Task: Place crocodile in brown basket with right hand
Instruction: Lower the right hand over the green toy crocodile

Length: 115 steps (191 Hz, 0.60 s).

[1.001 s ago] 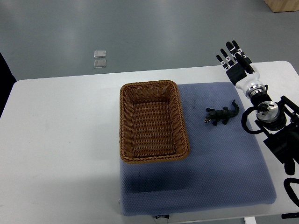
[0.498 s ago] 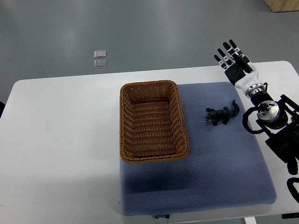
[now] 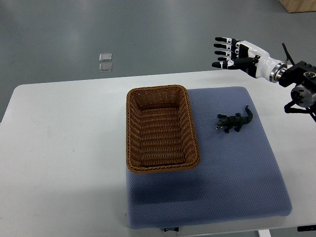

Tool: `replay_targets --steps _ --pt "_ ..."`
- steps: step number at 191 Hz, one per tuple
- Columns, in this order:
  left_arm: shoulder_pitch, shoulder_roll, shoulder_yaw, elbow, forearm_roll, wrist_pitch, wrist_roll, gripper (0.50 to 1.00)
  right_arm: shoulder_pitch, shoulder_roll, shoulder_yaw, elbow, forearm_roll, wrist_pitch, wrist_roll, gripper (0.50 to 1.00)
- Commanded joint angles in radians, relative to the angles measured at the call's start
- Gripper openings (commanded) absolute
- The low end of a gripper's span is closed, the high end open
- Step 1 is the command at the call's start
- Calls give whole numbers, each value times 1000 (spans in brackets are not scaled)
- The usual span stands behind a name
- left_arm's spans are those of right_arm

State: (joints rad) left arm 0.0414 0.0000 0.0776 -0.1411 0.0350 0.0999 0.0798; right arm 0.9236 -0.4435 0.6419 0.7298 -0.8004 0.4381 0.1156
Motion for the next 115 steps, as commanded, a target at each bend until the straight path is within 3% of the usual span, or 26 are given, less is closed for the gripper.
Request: replay_targets --steps 1,14,37,51,115 --pt "0 0 1 0 0 0 0 1000 104 -75 -176 60 -218 79 -45 930" --pt "0 0 1 0 0 0 0 1000 198 -101 -300 100 -304 171 -88 930" --pt "0 0 1 0 0 0 0 1000 327 -112 -470 123 -333 173 -158 930" --pt "0 0 1 0 0 0 0 1000 374 -98 -534 123 -333 173 -169 930" --pt "-2 0 1 -2 0 0 0 1000 351 -90 -564 157 -335 173 -208 930"
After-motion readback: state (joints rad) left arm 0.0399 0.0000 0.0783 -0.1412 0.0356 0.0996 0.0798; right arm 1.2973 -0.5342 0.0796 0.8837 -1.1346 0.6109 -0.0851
